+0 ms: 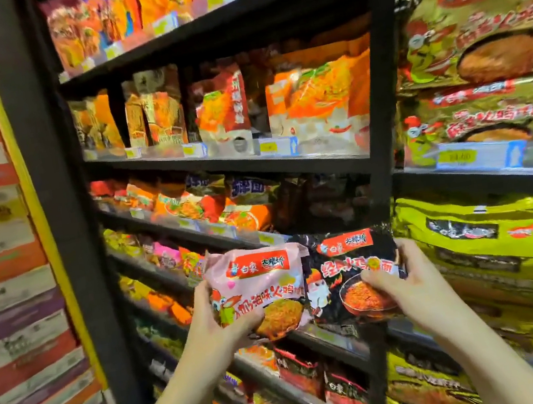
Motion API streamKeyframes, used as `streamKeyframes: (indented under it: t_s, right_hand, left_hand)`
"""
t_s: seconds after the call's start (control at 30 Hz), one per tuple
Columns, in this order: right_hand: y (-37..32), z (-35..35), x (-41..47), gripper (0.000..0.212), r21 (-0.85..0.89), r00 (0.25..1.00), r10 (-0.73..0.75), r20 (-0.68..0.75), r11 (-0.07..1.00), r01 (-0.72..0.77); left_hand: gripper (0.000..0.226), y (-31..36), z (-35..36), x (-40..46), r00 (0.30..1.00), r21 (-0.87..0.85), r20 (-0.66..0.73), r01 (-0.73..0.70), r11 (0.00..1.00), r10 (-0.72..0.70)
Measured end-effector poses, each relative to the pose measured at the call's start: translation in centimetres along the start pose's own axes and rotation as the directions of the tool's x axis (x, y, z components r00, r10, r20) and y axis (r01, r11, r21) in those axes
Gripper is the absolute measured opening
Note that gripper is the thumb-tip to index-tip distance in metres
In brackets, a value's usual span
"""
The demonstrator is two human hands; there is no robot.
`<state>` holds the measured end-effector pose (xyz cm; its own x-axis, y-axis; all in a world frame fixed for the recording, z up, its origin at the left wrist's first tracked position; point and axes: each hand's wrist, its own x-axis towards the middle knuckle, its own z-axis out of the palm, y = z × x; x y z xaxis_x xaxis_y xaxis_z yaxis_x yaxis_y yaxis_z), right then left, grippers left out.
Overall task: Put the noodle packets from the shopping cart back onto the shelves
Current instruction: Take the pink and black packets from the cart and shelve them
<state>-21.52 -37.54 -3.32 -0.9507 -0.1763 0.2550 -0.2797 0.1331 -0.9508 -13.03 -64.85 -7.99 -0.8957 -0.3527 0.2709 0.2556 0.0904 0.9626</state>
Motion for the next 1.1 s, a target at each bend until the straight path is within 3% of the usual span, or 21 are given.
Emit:
streamKeyframes:
  t_s: [0.4,0.83,1.0,1.1]
  right_hand:
    - [-2.7,7.3,1.3,0.039,-0.056,0.967,0.019,-0.253,0.998,-0.035]
    - [-1.9,7.8,4.7,0.04,-0.074,0.926,0.051,-0.373,0.994,-0.084]
    - [-1.3,8.7,6.4,0.046,-0.216,0.902,-0.039,-0.429,0.975,-0.061]
    - [-1.4,9.0,7.3,0.046,-0.211,0.901,-0.049,-0.432,0.976,-0.048]
  left_hand:
    - [0.067,-2.2,-6.7,11.8,0.971,-0.069,0.236,-0.025,0.997,0.04]
    - [0.071,-4.7,-4.6,18.2,0.951,-0.055,0.306,-0.031,0.998,0.046]
    - [0.073,-5.3,-4.6,20.1,0.939,-0.026,0.343,-0.021,0.999,0.029]
    - [0.066,-5.5,-4.2,21.0,0.937,-0.058,0.346,-0.031,0.998,0.049]
